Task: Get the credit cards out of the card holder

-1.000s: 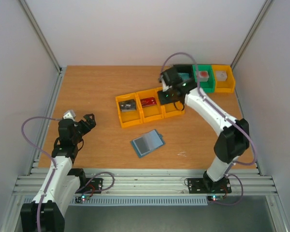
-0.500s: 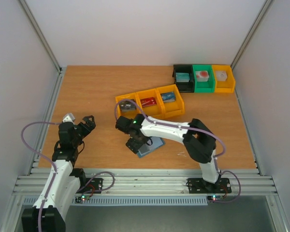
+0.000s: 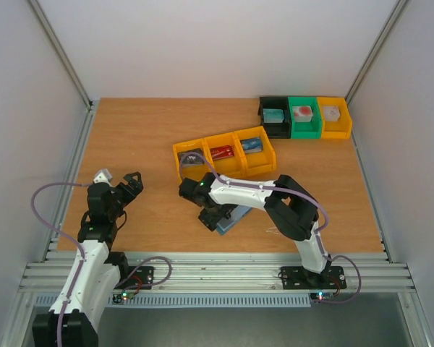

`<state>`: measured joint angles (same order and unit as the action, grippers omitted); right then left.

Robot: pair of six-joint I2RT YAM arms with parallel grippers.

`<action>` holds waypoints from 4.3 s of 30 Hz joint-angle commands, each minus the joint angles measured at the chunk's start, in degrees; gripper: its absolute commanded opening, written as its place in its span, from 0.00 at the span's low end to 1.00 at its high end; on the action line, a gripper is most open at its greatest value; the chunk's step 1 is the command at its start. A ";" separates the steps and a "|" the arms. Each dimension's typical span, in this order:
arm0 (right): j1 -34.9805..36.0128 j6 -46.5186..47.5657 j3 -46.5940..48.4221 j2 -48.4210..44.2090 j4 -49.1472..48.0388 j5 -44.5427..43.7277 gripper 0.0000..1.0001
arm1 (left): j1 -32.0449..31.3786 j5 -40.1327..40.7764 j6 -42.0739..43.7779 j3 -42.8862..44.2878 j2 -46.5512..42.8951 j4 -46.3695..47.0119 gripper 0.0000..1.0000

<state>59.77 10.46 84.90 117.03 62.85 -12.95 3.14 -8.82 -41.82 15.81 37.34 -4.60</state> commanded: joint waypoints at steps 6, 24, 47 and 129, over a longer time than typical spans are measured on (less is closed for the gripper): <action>-5.00 3.55 -6.69 -3.91 -9.01 12.12 0.90 | -0.16 -0.50 -0.87 -0.87 -1.12 3.02 0.99; -8.79 5.60 -5.40 -13.53 -6.05 13.55 0.91 | -0.22 -0.69 -0.89 -0.87 -0.77 3.27 0.99; -11.91 2.07 -8.20 -6.08 -7.75 10.17 0.18 | -0.19 -2.10 -1.12 -0.87 -1.17 3.97 0.99; 3.03 6.70 43.35 -11.87 4.59 1.54 0.01 | -19.90 -26.47 7.61 20.22 1.04 10.49 0.65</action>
<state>62.48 14.74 128.46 106.13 70.24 -12.67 -16.60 -33.10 -34.92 36.01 39.72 2.50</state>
